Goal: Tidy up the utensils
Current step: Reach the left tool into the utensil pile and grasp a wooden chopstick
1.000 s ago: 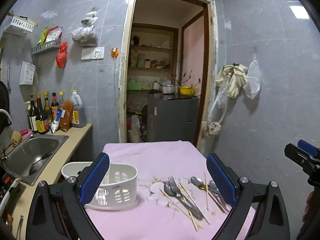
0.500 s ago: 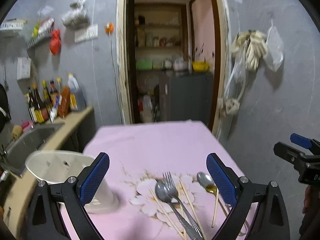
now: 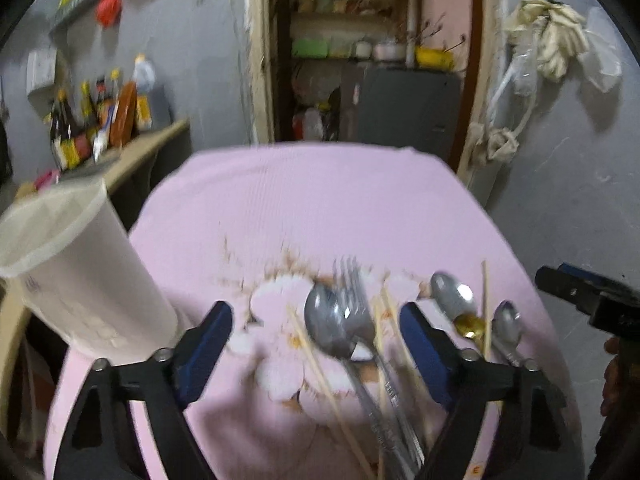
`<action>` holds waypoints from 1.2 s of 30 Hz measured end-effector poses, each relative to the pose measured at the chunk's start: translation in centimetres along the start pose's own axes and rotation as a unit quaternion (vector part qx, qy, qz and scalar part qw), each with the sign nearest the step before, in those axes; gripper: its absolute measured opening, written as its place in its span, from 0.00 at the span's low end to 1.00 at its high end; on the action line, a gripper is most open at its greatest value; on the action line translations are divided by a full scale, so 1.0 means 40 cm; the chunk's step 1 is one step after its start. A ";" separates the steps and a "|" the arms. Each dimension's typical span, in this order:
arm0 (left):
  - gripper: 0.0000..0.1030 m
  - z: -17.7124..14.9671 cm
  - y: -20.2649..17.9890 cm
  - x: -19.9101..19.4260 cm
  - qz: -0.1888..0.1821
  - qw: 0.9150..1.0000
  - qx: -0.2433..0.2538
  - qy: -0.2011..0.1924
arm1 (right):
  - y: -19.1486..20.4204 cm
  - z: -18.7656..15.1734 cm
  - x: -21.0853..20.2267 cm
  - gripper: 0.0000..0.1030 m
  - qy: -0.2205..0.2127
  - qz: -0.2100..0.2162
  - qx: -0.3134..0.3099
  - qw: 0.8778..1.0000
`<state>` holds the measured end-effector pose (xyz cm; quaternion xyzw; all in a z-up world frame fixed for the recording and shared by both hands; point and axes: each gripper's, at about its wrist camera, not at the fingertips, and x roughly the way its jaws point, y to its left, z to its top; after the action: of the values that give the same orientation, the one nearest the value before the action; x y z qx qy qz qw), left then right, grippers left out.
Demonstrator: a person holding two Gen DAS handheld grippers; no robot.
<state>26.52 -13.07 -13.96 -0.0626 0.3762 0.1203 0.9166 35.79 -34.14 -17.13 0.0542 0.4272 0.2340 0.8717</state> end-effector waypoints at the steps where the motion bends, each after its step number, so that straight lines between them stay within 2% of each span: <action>1: 0.70 -0.009 0.008 0.014 -0.003 1.000 -0.013 0.016 | 0.001 -0.006 0.014 0.65 0.009 0.007 -0.004 1.000; 5: 0.56 -0.033 0.021 0.053 -0.012 0.998 -0.033 0.053 | 0.016 -0.025 0.051 0.52 0.041 0.026 -0.021 0.999; 8: 0.46 -0.039 0.032 0.075 -0.019 0.996 -0.047 0.070 | 0.023 -0.030 0.059 0.48 0.047 0.035 -0.033 0.998; 12: 0.39 -0.034 0.049 0.088 -0.027 0.995 -0.058 0.081 | 0.024 -0.026 0.062 0.48 0.055 0.052 -0.049 0.996; 14: 0.38 -0.032 0.060 0.095 -0.034 0.994 -0.061 0.087 | 0.029 -0.023 0.063 0.43 0.061 0.059 -0.064 0.994; 19: 0.38 -0.017 0.064 0.113 -0.055 0.992 -0.050 0.104 | 0.021 -0.009 0.060 0.42 0.083 0.081 -0.083 0.990; 23: 0.37 -0.014 0.066 0.116 -0.064 0.991 -0.043 0.114 | 0.024 -0.010 0.054 0.34 0.098 0.094 -0.098 0.986; 27: 0.29 -0.008 0.080 0.117 -0.070 0.988 -0.049 0.127 | 0.013 -0.013 0.049 0.34 0.111 0.113 -0.080 0.984; 30: 0.21 -0.004 0.099 0.122 -0.075 0.986 -0.061 0.137 | 0.012 -0.016 0.051 0.24 0.114 0.110 -0.075 0.985; 36: 0.19 0.005 0.099 0.130 -0.079 0.984 -0.054 0.151 | 0.007 -0.016 0.062 0.13 0.123 0.107 -0.052 0.985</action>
<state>29.17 -8.32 -17.57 -0.1588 0.4975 0.0569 0.8509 36.51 -32.84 -19.26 0.0250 0.5100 0.3524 0.7843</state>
